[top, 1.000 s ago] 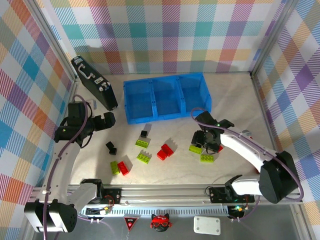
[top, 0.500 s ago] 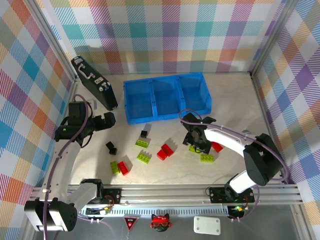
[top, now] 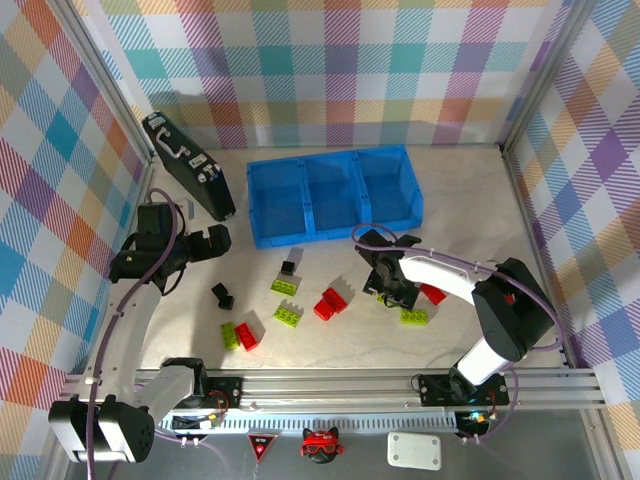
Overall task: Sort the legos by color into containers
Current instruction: Pick up the lego from the bottom-center of the table.
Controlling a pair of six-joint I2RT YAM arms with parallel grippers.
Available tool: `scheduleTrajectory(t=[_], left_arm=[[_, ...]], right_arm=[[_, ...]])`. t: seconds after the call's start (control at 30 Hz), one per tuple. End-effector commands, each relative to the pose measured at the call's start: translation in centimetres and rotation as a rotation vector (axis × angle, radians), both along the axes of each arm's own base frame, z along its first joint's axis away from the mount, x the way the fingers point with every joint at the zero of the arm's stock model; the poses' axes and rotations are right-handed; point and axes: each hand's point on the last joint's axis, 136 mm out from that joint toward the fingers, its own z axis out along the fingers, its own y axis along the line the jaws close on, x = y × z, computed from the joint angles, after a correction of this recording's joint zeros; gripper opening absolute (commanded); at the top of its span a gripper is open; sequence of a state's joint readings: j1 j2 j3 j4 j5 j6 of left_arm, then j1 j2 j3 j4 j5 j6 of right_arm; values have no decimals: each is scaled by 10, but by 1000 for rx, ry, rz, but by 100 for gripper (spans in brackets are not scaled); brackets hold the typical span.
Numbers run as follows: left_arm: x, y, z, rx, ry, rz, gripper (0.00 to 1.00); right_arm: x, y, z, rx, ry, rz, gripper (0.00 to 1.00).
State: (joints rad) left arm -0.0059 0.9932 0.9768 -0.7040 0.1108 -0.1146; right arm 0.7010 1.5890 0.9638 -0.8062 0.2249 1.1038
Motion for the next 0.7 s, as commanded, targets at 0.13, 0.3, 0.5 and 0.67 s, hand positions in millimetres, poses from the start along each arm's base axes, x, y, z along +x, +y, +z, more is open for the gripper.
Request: scheduleTrajectory(t=[0.13, 0.3, 0.5, 0.67], left_arm=[[0, 1, 1, 19, -5, -1, 100], [0, 1, 1, 19, -7, -2, 100], [0, 1, 0, 20, -4, -3, 100], [0, 1, 1, 20, -8, -2, 100]], right_arm=[[2, 0, 6, -14, -13, 10, 73], [2, 0, 7, -13, -12, 13, 69], [2, 1, 10, -8, -18, 20, 67], [6, 3, 17, -2, -31, 22, 66]])
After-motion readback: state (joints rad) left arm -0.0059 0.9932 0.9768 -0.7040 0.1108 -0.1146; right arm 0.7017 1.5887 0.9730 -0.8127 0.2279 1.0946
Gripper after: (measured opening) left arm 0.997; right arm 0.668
